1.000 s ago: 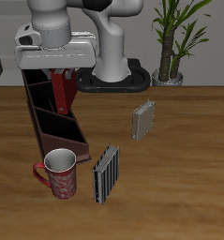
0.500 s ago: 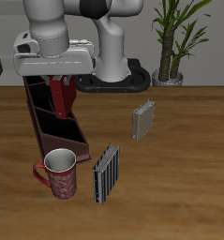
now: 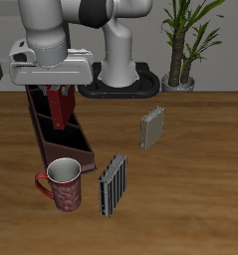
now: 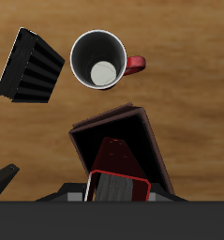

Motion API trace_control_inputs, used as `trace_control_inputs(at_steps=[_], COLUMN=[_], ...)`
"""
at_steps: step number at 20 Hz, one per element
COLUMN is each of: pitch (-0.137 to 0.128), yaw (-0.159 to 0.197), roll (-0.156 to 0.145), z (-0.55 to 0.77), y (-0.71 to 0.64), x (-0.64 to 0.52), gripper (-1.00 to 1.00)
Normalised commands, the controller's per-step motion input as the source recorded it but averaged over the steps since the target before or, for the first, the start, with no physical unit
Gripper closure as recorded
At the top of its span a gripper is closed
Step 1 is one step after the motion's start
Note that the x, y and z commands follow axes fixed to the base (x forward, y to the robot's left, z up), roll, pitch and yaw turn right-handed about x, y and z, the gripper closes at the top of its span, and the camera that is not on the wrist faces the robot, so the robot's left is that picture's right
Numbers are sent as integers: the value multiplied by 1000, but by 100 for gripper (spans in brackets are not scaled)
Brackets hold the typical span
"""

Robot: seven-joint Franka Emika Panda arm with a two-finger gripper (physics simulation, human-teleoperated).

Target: Place the red book into the right desk caddy's left compartment and place the red mug into the right desk caddy's right compartment

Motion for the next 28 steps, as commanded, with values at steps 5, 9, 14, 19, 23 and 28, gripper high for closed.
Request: trace_control_inputs(at_steps=[5, 9, 14, 19, 23, 28], pitch=[10, 13, 22, 28, 18, 24], yaw=[4, -15, -12, -25, -4, -17], roll=[-4, -9, 4, 10, -8, -9], z=[-122, -179, -199, -292, -194, -280], y=[-152, -44, 14, -18, -35, -59], x=[-23, 52, 39, 65, 32, 72], gripper=[100, 100, 100, 100, 100, 100])
